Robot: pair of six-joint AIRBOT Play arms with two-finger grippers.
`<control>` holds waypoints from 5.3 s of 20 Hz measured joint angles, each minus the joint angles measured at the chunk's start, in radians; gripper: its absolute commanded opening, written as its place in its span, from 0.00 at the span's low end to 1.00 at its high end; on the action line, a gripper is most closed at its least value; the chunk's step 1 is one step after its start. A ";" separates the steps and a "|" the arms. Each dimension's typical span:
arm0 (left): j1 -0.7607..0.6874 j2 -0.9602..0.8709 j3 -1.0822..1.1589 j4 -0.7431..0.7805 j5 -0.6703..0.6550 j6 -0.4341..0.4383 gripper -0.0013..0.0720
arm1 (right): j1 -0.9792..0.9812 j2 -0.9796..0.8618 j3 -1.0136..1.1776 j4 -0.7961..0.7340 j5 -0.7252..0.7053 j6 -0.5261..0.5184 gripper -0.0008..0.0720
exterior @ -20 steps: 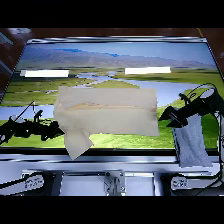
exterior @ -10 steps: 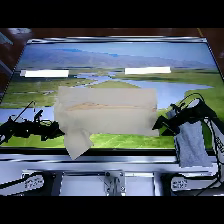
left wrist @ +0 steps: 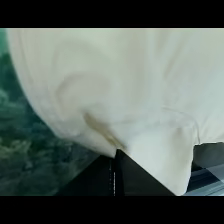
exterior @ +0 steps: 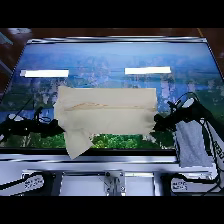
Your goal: Fold the shirts.
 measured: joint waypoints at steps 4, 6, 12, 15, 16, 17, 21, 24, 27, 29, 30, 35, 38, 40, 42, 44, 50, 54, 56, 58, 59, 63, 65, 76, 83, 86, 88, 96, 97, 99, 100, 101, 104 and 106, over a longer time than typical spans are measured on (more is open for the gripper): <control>0.000 0.063 0.085 -0.005 -0.052 0.038 0.06 | 0.005 0.081 0.050 0.043 0.002 -0.032 0.09; 0.000 0.093 0.143 -0.006 -0.069 0.047 0.06 | 0.005 0.102 0.079 0.075 -0.006 -0.044 0.09; 0.000 0.050 0.348 -0.017 -0.084 0.053 0.06 | 0.038 0.112 0.143 0.124 -0.172 -0.065 0.09; -0.001 -0.040 0.449 -0.045 -0.087 0.050 0.06 | 0.088 0.065 0.204 0.091 -0.290 -0.071 0.09; -0.001 -0.073 0.483 -0.061 -0.087 0.050 0.06 | 0.102 0.042 0.233 0.075 -0.320 -0.071 0.09; -0.001 -0.109 0.522 -0.080 -0.087 0.050 0.06 | 0.115 0.013 0.270 0.057 -0.344 -0.070 0.09; -0.001 -0.255 0.687 -0.148 -0.086 0.032 0.06 | 0.135 -0.114 0.426 -0.004 -0.407 -0.033 0.09; -0.002 -0.358 0.800 -0.169 -0.087 0.006 0.07 | 0.153 -0.205 0.535 -0.020 -0.424 -0.018 0.09; -0.005 -0.444 0.883 -0.179 -0.082 -0.015 0.07 | 0.165 -0.269 0.599 -0.038 -0.431 -0.010 0.09; -0.007 -0.494 0.928 -0.187 -0.074 -0.029 0.07 | 0.170 -0.293 0.617 -0.073 -0.430 -0.003 0.09; -0.006 -0.516 0.947 -0.195 -0.071 -0.033 0.07 | 0.171 -0.299 0.624 -0.101 -0.430 0.008 0.09; -0.013 -0.598 1.004 -0.244 -0.032 -0.047 0.06 | 0.174 -0.315 0.635 -0.209 -0.425 0.055 0.09; -0.023 -0.628 1.013 -0.255 -0.018 -0.048 0.07 | 0.175 -0.328 0.637 -0.233 -0.413 0.080 0.09; -0.026 -0.639 1.015 -0.259 -0.011 -0.049 0.07 | 0.177 -0.346 0.637 -0.242 -0.383 0.091 0.13; -0.027 -0.645 1.017 -0.261 -0.005 -0.049 0.16 | 0.177 -0.358 0.637 -0.245 -0.368 0.098 0.61; -0.028 -0.647 1.018 -0.261 0.000 -0.053 0.54 | 0.175 -0.361 0.637 -0.249 -0.374 0.099 0.75; -0.018 -0.632 1.034 -0.264 -0.040 -0.056 0.71 | 0.133 -0.302 0.638 -0.252 -0.413 0.105 0.93; -0.005 -0.597 1.077 -0.264 -0.078 -0.057 0.71 | 0.036 -0.310 0.639 -0.110 -0.345 0.110 0.93; -0.005 -0.571 1.092 -0.264 -0.108 -0.056 0.71 | -0.001 -0.341 0.638 -0.010 -0.296 0.086 0.93; -0.003 -0.544 1.100 -0.264 -0.131 -0.056 0.71 | -0.018 -0.376 0.639 0.077 -0.252 0.062 0.93; -0.003 -0.529 1.102 -0.264 -0.143 -0.056 0.71 | -0.022 -0.394 0.638 0.106 -0.236 0.054 0.93; -0.015 -0.478 1.107 -0.264 -0.172 -0.056 0.71 | -0.014 -0.445 0.639 0.200 -0.205 0.036 0.90; -0.025 -0.454 1.108 -0.266 -0.176 -0.052 0.71 | -0.006 -0.463 0.640 0.232 -0.201 0.034 0.84; -0.168 -0.408 1.109 -0.273 -0.181 -0.034 0.07 | 0.017 -0.388 0.645 0.238 -0.165 -0.023 0.09; -0.485 -0.502 1.098 -0.274 -0.083 -0.015 0.07 | 0.018 -0.079 0.646 0.243 -0.038 -0.051 0.09; -0.621 -0.553 1.092 -0.274 -0.004 -0.048 0.07 | 0.018 0.047 0.646 0.243 0.013 -0.034 0.09; -0.696 -0.580 1.091 -0.274 0.045 -0.067 0.07 | 0.018 0.118 0.646 0.242 0.038 -0.021 0.09; -0.922 -0.670 1.090 -0.277 0.236 -0.185 0.07 | 0.018 0.322 0.646 0.242 0.097 0.046 0.09; -0.946 -0.681 1.090 -0.277 0.263 -0.200 0.07 | 0.018 0.335 0.646 0.242 0.103 0.053 0.09; -0.967 -0.692 1.089 -0.279 0.314 -0.216 0.07 | 0.018 0.352 0.646 0.242 0.120 0.063 0.09; -0.964 -0.691 1.089 -0.278 0.336 -0.223 0.07 | 0.018 0.357 0.646 0.238 0.132 0.070 0.09; -0.952 -0.684 1.089 -0.278 0.344 -0.226 0.06 | 0.024 0.360 0.645 0.230 0.138 0.071 0.09; -0.861 -0.611 1.089 -0.257 0.329 -0.217 0.06 | 0.087 0.348 0.643 0.186 0.142 0.076 0.09; -0.776 -0.522 1.089 -0.203 0.297 -0.209 0.06 | 0.164 0.315 0.642 0.167 0.099 0.077 0.09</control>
